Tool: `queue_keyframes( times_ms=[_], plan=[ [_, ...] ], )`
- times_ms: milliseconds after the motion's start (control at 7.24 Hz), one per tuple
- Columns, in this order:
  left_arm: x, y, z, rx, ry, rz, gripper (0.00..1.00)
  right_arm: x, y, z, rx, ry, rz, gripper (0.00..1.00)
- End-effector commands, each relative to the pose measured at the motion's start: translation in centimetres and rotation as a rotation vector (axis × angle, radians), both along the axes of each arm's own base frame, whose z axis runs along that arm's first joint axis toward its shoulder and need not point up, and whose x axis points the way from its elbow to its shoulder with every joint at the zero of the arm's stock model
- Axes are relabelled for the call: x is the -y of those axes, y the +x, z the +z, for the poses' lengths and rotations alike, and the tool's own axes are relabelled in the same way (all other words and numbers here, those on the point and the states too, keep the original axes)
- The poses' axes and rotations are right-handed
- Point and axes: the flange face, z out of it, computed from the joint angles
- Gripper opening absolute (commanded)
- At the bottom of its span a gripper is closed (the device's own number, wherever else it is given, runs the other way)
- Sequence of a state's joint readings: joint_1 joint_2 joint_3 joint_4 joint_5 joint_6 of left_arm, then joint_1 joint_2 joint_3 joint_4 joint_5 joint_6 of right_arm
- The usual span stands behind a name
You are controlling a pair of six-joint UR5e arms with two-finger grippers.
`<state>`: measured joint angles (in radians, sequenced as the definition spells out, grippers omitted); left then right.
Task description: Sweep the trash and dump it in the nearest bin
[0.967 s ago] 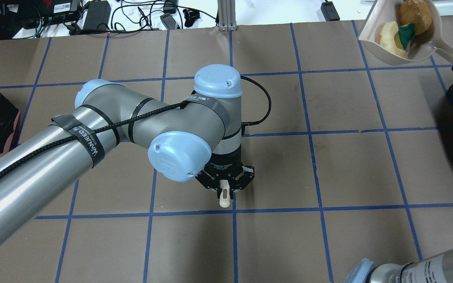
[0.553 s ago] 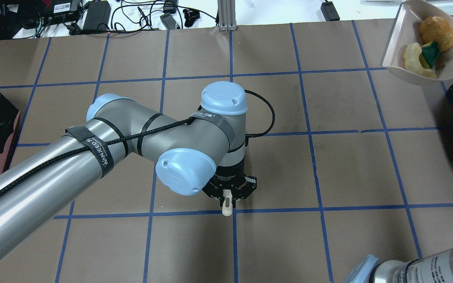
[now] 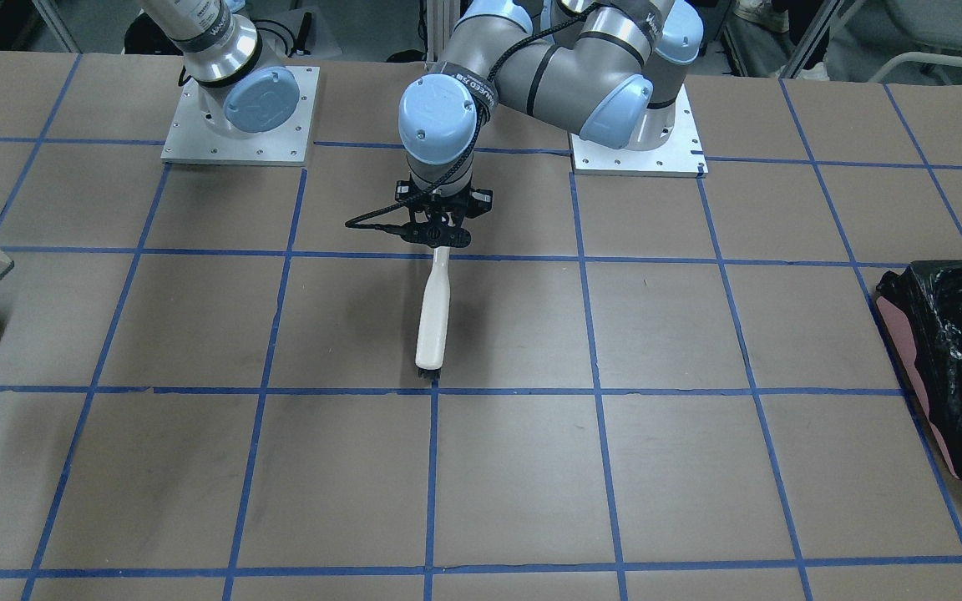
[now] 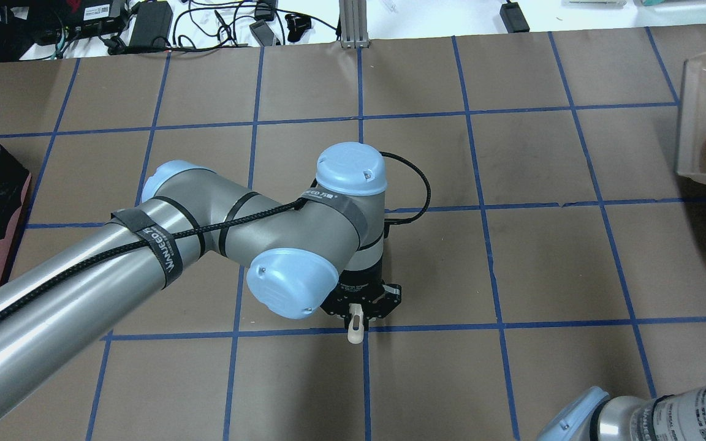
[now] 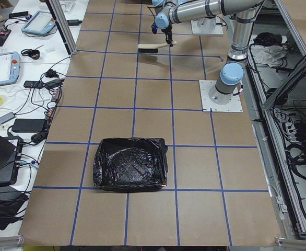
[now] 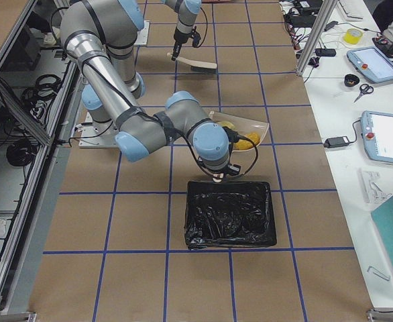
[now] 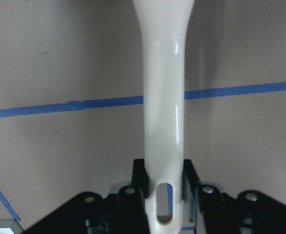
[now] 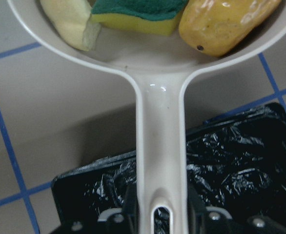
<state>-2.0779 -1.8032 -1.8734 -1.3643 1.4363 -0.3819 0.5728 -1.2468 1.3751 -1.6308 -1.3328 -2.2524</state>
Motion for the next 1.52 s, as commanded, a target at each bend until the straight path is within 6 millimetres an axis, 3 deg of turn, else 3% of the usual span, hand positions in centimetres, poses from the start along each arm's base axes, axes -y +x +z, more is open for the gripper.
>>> queue_keyframes(
  times_ms=[0,415,553,691,829,967,1105,1244,1382],
  plan=[
    [-0.4,-0.2,-0.5,0.006,0.009,-0.004,0.14,-1.4,-4.3,0.9,-0.075,0.007,0.048,0.01],
    [-1.1,0.0,-0.8,0.008,0.020,-0.007,0.22,-0.6,-6.9,5.6,-0.302,-0.042,0.171,0.01],
    [-1.1,0.1,-1.0,0.009,0.023,-0.018,0.41,-0.5,-7.5,6.3,-0.329,-0.035,0.179,0.00],
    [-1.1,0.1,-1.3,0.015,0.027,-0.021,0.60,-0.3,-8.5,5.8,-0.336,-0.015,0.173,0.00],
    [-1.1,0.0,-1.1,0.015,0.024,-0.017,0.70,0.0,-10.8,3.5,-0.311,-0.005,0.160,0.00],
    [-1.2,0.0,-0.5,0.006,0.015,-0.017,0.74,-1.4,-14.0,2.0,-0.293,-0.004,0.118,0.00],
    [-1.1,0.0,0.5,-0.005,-0.005,-0.019,0.95,-1.3,-14.6,2.2,-0.300,-0.008,0.112,0.00],
    [0.0,-0.2,2.1,-0.024,-0.038,-0.011,1.00,-1.4,-14.7,2.6,-0.313,-0.004,0.105,0.00],
    [2.3,-0.9,5.8,-0.047,-0.089,-0.003,1.00,-1.6,-14.7,3.4,-0.330,-0.002,0.092,0.00]
  ],
)
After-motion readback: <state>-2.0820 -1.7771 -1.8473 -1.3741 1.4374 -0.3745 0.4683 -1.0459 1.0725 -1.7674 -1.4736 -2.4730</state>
